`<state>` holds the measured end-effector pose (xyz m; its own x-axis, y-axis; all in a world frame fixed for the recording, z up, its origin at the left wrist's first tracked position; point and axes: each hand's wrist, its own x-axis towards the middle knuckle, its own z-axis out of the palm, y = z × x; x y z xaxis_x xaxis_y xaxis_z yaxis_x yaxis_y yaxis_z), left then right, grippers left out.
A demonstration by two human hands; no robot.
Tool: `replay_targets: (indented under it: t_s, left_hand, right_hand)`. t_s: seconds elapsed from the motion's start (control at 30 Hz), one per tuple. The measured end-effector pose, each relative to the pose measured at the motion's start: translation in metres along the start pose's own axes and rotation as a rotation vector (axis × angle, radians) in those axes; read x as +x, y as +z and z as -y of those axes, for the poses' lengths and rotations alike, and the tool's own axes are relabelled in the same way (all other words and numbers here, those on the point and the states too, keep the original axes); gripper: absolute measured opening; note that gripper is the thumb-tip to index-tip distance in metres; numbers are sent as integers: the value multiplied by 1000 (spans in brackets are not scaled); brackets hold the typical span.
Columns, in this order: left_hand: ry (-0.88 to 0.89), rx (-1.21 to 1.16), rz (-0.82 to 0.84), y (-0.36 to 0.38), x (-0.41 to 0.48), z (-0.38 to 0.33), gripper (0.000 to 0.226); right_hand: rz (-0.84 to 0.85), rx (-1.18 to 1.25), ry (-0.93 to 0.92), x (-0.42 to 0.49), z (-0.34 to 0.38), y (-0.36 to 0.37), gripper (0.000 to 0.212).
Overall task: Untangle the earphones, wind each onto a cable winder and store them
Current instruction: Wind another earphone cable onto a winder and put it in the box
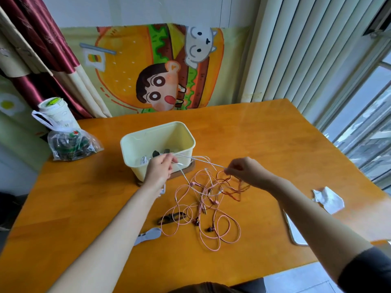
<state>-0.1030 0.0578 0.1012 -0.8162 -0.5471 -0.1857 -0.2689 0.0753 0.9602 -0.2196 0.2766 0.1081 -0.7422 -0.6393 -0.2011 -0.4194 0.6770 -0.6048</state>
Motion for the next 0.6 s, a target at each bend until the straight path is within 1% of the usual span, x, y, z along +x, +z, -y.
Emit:
replay_targets:
  t_s: [0.07,0.13,0.23,0.3,0.33,0.37,0.43,0.47,0.53,0.6]
  left_hand:
    - [-53,-45,-132,-11,7,10,34]
    - [-93,-62,-213,-18,10,18,34]
    - [-157,-111,-280,-22,11,23,33]
    - [-171,-62,-276,-22,13,28,28]
    - [-174,1,-235,-21,12,28,24]
    - [-174,60,-165,-19,9,27,30]
    - [-133,77,37,-8,0,24,59]
    - [-87,73,142,1,-6,20,67]
    - [19,103,319,24,-18,8,66]
    - [97,142,414,45,-24,1,56]
  right_hand:
    - [25,-38,90,-4,-26,3,19]
    - [54,-58,175,-7,-47,7,24]
    - [87,-86,304,-7,-68,10,22]
    - [48,-82,362,-7,-73,10,24]
    - [0,-68,371,-7,-72,9,25]
    - [-55,-56,361,-7,-67,8,25]
    - [-136,-53,295,-6,-49,5,20]
    - [-145,-57,249,-5,-36,5,18]
    - [-117,-60,127,-6,-7,7,17]
    - [-70,-55,-18,-11,21,12,18]
